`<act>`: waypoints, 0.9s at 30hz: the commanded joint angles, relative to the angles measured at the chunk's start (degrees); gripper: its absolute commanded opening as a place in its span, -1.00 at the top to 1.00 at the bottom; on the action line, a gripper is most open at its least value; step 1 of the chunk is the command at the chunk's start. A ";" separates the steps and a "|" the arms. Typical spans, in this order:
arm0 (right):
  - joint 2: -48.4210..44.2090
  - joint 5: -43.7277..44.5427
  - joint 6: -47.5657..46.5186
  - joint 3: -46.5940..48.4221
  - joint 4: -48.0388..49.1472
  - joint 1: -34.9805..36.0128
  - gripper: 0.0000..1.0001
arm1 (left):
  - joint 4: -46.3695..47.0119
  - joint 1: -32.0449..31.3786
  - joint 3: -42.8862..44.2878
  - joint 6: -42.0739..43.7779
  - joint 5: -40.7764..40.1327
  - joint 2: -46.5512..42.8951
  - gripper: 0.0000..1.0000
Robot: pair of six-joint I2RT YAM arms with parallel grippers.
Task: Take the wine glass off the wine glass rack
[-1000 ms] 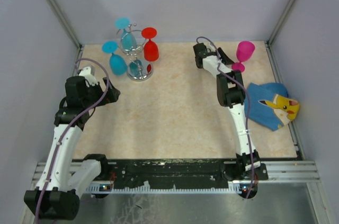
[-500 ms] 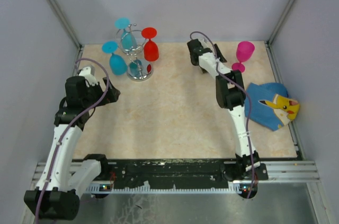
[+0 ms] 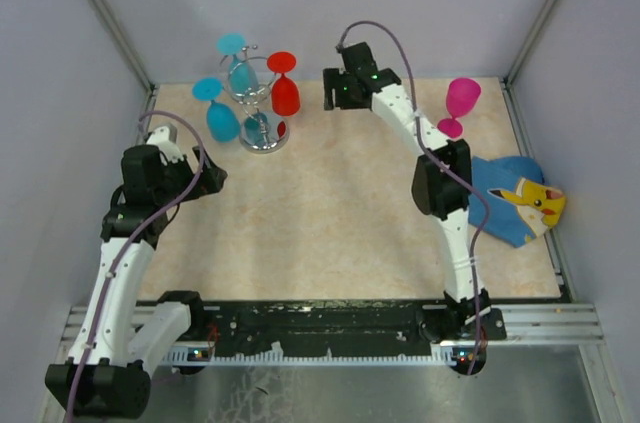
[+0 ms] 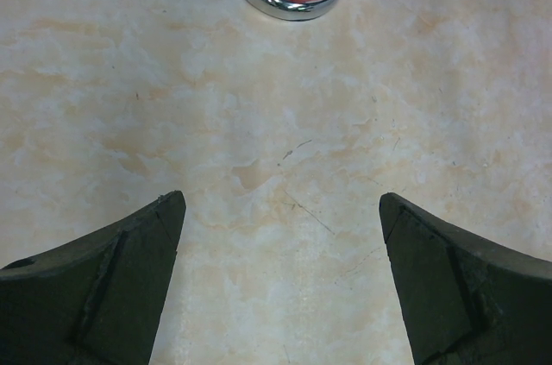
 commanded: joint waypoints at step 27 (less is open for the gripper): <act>5.40 -35.83 38.98 17.23 24.58 -5.37 0.02 | -0.79 -0.30 2.30 -1.41 1.65 -2.38 -1.00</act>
